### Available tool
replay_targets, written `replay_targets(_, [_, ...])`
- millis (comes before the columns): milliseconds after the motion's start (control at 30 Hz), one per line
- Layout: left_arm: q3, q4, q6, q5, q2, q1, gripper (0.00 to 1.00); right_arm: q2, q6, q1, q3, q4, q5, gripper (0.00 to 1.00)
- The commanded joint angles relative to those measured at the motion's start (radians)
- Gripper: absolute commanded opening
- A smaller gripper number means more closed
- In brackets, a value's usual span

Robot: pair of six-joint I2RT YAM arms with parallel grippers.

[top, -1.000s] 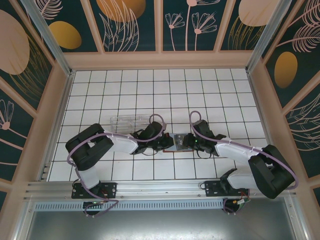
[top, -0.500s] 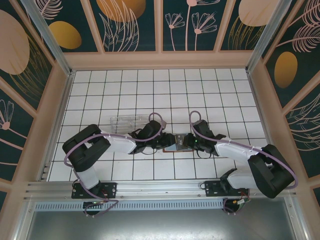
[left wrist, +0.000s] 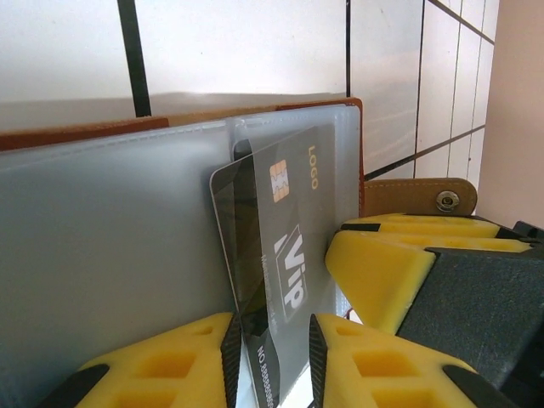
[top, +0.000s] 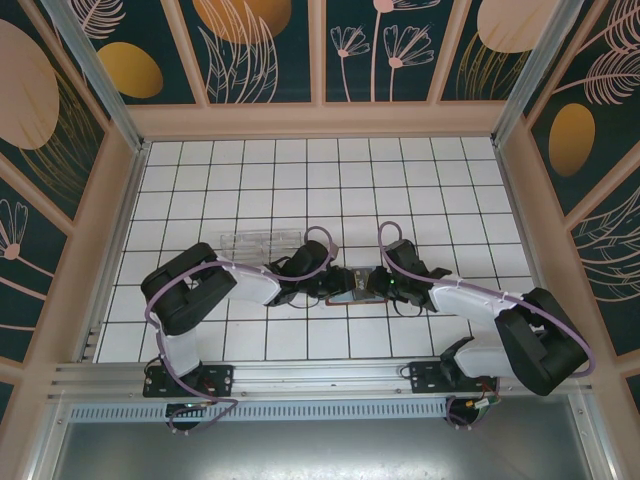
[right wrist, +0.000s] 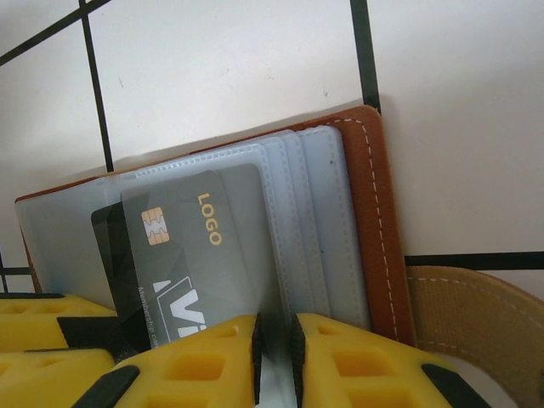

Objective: Take the credit cards out of the card holder

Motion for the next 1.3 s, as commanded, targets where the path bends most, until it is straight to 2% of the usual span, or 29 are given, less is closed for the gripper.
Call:
replay_targets(0, [0.025,0.007,-0.002,0.004,0.026,-0.01,0.3,0.037,0.017,0.004,-0.023,-0.046,-0.004,0.2])
replay_targets(133, [0.034,0.004,-0.004,0.003,0.032,-0.013,0.29,0.038,0.016,0.005,-0.025,-0.043,-0.006,0.2])
replay_targets(233, [0.044,0.003,-0.004,0.003,0.039,-0.016,0.21,0.038,0.018,0.005,-0.026,-0.042,-0.005,0.2])
replay_targets(300, [0.046,0.005,-0.005,0.004,0.039,-0.018,0.2,0.036,0.019,0.005,-0.026,-0.044,-0.005,0.2])
replay_targets(400, [0.046,0.007,-0.007,0.001,0.039,-0.017,0.11,0.033,0.02,0.004,-0.027,-0.046,-0.003,0.2])
replay_targets(433, [0.045,0.005,-0.007,-0.001,0.038,-0.017,0.01,0.035,0.02,0.005,-0.027,-0.046,-0.002,0.2])
replay_targets(467, [0.042,0.001,-0.009,-0.006,0.032,-0.017,0.0,0.035,0.021,0.005,-0.028,-0.047,-0.001,0.2])
replay_targets(1267, [-0.098,-0.187,0.071,-0.085,-0.185,0.038,0.0,0.043,0.036,-0.008,-0.031,-0.053,0.007,0.2])
